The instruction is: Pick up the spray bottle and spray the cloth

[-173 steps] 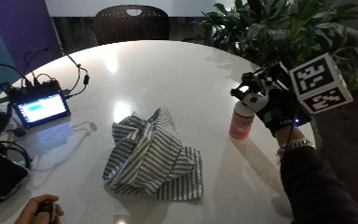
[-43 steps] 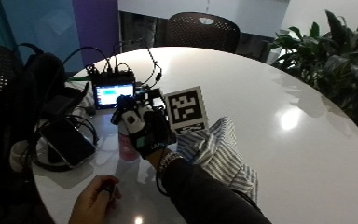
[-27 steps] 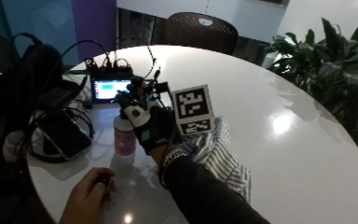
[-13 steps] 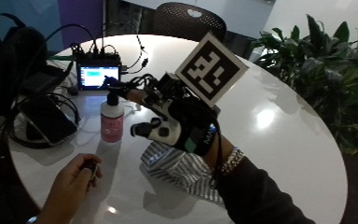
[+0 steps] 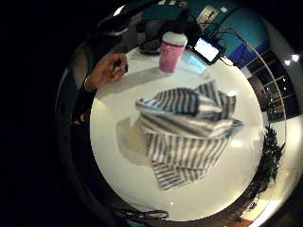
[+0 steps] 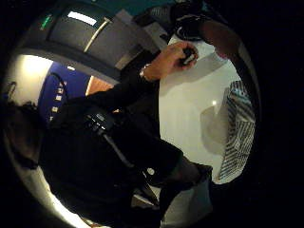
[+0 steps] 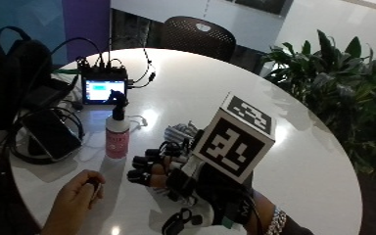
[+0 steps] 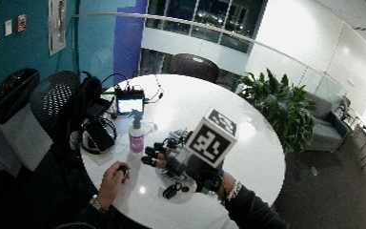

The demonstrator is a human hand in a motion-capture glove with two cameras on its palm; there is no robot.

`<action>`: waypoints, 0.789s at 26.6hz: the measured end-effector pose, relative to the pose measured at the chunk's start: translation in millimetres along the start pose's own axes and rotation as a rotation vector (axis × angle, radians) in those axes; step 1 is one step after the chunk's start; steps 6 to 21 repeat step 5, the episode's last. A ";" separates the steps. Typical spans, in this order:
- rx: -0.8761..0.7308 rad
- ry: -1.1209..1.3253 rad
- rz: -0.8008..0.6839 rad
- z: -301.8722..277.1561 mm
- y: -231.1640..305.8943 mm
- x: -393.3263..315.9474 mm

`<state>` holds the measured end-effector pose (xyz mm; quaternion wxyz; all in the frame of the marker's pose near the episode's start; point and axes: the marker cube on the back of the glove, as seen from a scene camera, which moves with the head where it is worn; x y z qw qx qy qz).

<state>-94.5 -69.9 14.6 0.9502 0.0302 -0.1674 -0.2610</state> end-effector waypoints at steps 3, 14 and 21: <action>-0.027 -0.009 -0.007 7.1 4.1 -5.0; -0.040 -0.018 -0.009 10.0 5.5 -6.4; -0.040 -0.018 -0.009 10.0 5.5 -6.4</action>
